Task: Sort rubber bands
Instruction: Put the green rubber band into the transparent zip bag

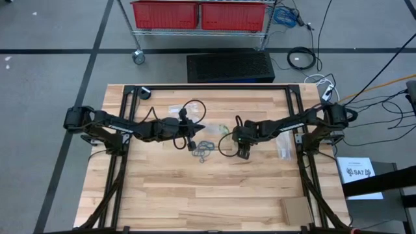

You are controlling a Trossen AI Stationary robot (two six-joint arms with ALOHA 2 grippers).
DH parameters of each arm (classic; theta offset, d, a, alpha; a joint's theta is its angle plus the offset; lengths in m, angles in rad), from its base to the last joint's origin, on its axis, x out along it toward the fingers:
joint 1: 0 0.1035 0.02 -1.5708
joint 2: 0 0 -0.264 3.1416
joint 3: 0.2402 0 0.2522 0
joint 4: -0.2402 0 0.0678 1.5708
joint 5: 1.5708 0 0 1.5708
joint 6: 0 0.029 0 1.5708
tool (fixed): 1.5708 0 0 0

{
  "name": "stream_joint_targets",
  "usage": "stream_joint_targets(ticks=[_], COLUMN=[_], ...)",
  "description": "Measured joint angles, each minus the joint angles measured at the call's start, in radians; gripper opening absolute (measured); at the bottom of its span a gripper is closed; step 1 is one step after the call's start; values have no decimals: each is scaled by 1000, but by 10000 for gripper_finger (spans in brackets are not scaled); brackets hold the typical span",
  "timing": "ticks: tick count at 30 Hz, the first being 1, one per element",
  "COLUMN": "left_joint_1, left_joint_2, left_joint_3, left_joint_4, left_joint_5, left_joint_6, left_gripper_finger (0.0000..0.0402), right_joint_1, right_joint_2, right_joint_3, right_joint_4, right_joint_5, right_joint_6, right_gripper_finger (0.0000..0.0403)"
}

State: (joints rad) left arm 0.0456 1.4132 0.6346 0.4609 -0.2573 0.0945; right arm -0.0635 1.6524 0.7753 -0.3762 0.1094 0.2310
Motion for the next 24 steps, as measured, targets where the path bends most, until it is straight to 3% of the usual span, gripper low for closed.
stream_joint_targets(ticks=[2, 4, 12, 18, 21, 24], left_joint_1=[0, 0, 0, 0, 0, 0], left_joint_2=[0, 0, 0, 0, 0, 0], left_joint_3=[0, 0, 0, 0, 0, 0], left_joint_4=[0, 1, 3, 5, 16, 38], left_joint_5=[0, 0, 22, 24, 53, 81], left_joint_6=[0, 0, -2, -3, -3, -3], left_gripper_finger=[0, 0, 0, 0, 0, 0], right_joint_1=[5, 14, 117, 173, 161, 129], right_joint_2=[-9, -18, -132, -254, -285, -290], right_joint_3=[-2, -2, -5, -2, -1, -1], right_joint_4=[10, 14, 48, 247, 331, 429], right_joint_5=[-13, -11, -54, 43, 152, 174], right_joint_6=[-5, -7, 47, 12, -57, -119], right_gripper_finger=[38, 14, 3, 1, 1, 1])
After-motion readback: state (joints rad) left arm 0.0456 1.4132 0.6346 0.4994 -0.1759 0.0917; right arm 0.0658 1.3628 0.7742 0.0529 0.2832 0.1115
